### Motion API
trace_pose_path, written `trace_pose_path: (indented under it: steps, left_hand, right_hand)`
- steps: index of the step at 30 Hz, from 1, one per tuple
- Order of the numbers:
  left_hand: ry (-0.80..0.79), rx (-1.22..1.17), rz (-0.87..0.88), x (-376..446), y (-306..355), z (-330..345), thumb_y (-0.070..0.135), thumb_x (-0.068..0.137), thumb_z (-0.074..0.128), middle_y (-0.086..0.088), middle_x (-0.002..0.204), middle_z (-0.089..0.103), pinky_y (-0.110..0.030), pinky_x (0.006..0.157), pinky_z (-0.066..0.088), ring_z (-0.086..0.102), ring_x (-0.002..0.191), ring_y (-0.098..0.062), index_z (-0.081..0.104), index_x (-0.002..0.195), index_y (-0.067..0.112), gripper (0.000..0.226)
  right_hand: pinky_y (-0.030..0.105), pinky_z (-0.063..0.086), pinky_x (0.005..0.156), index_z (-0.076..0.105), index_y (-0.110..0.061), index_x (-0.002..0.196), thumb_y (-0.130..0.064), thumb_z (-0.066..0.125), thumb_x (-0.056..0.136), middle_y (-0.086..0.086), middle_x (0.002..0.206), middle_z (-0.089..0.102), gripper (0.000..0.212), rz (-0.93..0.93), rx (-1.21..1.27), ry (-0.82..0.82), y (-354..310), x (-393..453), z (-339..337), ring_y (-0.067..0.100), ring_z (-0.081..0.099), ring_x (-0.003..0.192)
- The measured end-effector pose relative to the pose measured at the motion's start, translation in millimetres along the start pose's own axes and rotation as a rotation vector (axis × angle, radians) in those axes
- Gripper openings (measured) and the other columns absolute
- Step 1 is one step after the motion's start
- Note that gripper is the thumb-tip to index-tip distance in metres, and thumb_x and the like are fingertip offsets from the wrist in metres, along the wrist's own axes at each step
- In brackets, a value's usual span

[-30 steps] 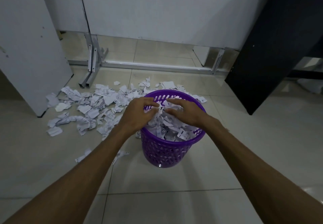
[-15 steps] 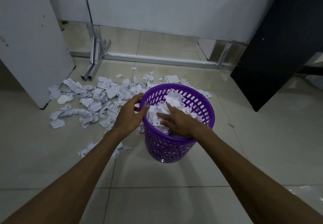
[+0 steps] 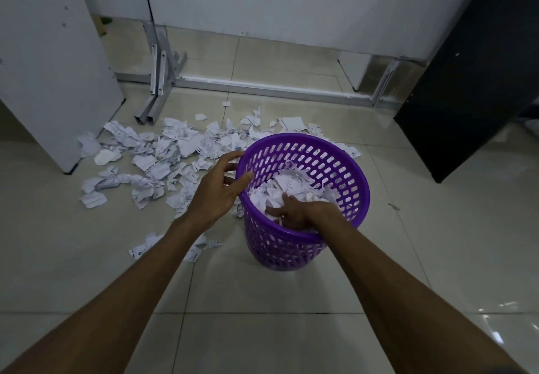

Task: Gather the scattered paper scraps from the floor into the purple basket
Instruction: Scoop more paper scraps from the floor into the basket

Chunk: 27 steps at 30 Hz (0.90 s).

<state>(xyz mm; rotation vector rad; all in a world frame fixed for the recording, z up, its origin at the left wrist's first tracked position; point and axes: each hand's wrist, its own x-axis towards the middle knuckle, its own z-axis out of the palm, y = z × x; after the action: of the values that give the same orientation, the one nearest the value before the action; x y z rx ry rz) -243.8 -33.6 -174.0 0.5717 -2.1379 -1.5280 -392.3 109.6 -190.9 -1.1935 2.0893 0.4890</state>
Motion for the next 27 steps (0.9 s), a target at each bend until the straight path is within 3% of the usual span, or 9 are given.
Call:
trace_pose_path:
  steps: [3,6,9,12,16,19,23,25,27]
  left_hand:
    - [-0.015,-0.003,-0.012,1.0,-0.6,-1.1,0.041,0.092,0.059,0.015,0.112,0.056,-0.013,0.056,0.051,0.064,0.084,0.002,0.046,0.134,0.033,0.044]
    - [-0.033,-0.021,-0.023,-0.2,-1.7,-0.7,0.041,0.093,0.059,0.007,0.119,0.057,-0.014,0.056,0.052,0.062,0.085,0.011,0.045,0.135,0.034,0.045]
    - [-0.028,0.037,-0.025,0.2,1.0,-4.1,0.048,0.089,0.059,0.000,0.126,0.058,-0.025,0.063,0.059,0.066,0.086,-0.003,0.046,0.136,0.035,0.051]
    - [-0.024,0.199,-0.021,0.2,4.5,-12.1,0.065,0.082,0.054,-0.002,0.135,0.056,-0.043,0.081,0.058,0.065,0.096,-0.017,0.042,0.141,0.035,0.067]
    - [0.044,0.186,-0.104,-1.5,5.0,-27.9,0.073,0.077,0.047,-0.002,0.139,0.054,-0.044,0.092,0.051,0.059,0.111,-0.021,0.040,0.142,0.032,0.077]
    - [0.095,0.218,-0.143,-2.9,-8.0,-49.9,0.064,0.086,0.051,-0.002,0.135,0.056,-0.039,0.089,0.051,0.058,0.109,-0.019,0.042,0.140,0.026,0.067]
    - [0.119,0.200,-0.203,-12.7,-35.3,-84.4,0.058,0.089,0.054,0.002,0.121,0.059,-0.024,0.068,0.047,0.061,0.098,-0.015,0.046,0.136,0.022,0.059]
    - [0.114,0.197,-0.218,-19.6,-53.3,-98.5,0.041,0.093,0.059,-0.001,0.124,0.060,-0.026,0.073,0.050,0.060,0.100,-0.016,0.049,0.133,0.015,0.049]
    - [0.112,0.139,-0.258,-26.3,-71.5,-108.3,0.016,0.092,0.063,-0.009,0.129,0.059,-0.037,0.086,0.051,0.060,0.103,-0.022,0.050,0.133,0.011,0.043]
  right_hand:
    - [0.055,0.004,0.120,0.013,-0.045,0.153,-0.039,0.032,0.106,0.011,0.164,-0.013,0.051,-0.021,0.131,0.016,2.7,-1.3,-2.9,0.033,-0.008,0.151]
    - [0.046,0.018,0.118,0.040,-0.043,0.145,-0.040,0.041,0.103,0.008,0.164,0.014,0.042,-0.075,0.345,0.137,9.7,-19.5,-17.3,0.031,0.020,0.149]
    - [0.043,0.035,0.112,0.060,-0.042,0.129,-0.048,0.050,0.098,-0.001,0.150,0.047,0.034,-0.117,0.457,0.232,16.4,-45.6,-38.3,0.025,0.046,0.133]
    - [0.040,0.042,0.104,0.072,-0.037,0.110,-0.050,0.055,0.094,-0.002,0.136,0.060,0.027,-0.107,0.495,0.395,17.3,-67.8,-54.9,0.021,0.054,0.122]
    - [0.032,0.048,0.091,0.074,-0.026,0.109,-0.039,0.058,0.096,-0.004,0.119,0.069,0.024,-0.189,0.496,0.644,-3.1,-84.5,-71.1,0.011,0.061,0.106]
    - [0.018,0.044,0.078,0.071,-0.022,0.115,-0.031,0.058,0.098,-0.003,0.115,0.068,0.023,-0.318,0.466,0.770,-43.5,-87.3,-82.1,0.006,0.060,0.095]
    - [0.014,0.049,0.079,0.067,-0.019,0.118,-0.027,0.058,0.098,0.000,0.118,0.066,0.023,-0.499,0.421,0.727,-114.5,-73.5,-86.8,0.006,0.062,0.094]
    - [0.024,0.050,0.087,0.066,-0.019,0.121,-0.031,0.058,0.098,0.004,0.122,0.065,0.027,-0.517,0.416,0.678,-148.2,-52.6,-74.9,0.014,0.062,0.102]
    - [0.021,0.040,0.093,0.061,-0.019,0.128,-0.035,0.060,0.096,0.008,0.131,0.059,0.035,-0.490,0.437,0.616,-172.1,-25.0,-50.7,0.021,0.056,0.117]
